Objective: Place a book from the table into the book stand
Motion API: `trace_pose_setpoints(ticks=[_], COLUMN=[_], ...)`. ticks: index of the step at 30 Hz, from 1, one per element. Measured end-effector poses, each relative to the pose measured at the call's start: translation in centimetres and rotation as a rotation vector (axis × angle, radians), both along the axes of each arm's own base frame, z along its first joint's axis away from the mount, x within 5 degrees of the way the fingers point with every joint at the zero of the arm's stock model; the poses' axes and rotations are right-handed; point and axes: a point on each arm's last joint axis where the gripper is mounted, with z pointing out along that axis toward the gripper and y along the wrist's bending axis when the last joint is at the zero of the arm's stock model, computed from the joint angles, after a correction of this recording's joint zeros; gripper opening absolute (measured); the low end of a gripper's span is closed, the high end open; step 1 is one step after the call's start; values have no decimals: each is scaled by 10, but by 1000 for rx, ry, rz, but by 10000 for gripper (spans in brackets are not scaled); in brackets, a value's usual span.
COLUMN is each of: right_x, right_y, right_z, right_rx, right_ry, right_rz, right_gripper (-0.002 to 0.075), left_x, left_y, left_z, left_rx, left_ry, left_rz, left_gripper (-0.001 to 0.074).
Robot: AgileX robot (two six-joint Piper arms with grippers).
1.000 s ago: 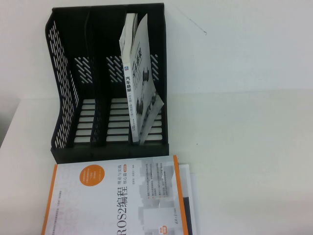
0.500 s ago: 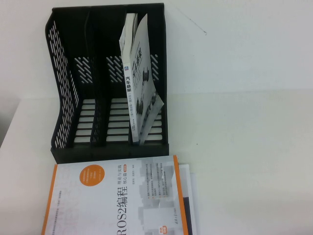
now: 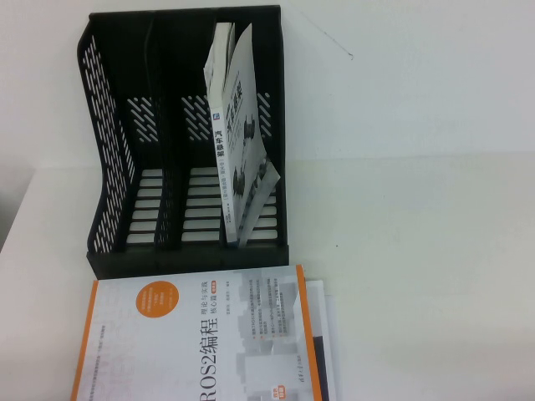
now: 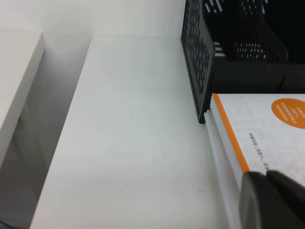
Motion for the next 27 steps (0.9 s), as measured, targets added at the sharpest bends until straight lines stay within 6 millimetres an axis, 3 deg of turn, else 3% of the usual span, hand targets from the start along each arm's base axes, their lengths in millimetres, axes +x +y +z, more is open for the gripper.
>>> trace_pose_setpoints(ticks=[7,11,19,27], right_x=[1,3,3,2], right_y=[0,2,5,5], right_z=[2,12,43,50], right_rx=[3,14,49,62], right_ry=[-34,-144,-490,-562], right_rz=[4,14,48,55], right_gripper=[-1,-1,-1,-1], left_x=[1,2,2,-5], left_y=[0,0,1,1], left_z=[2,8,43,63], left_rx=[7,7,-5,-10], left_ry=[-24,-103,-496,-727], left_rz=[0,2,8,12], left_gripper=[-2,-3,-2,-2])
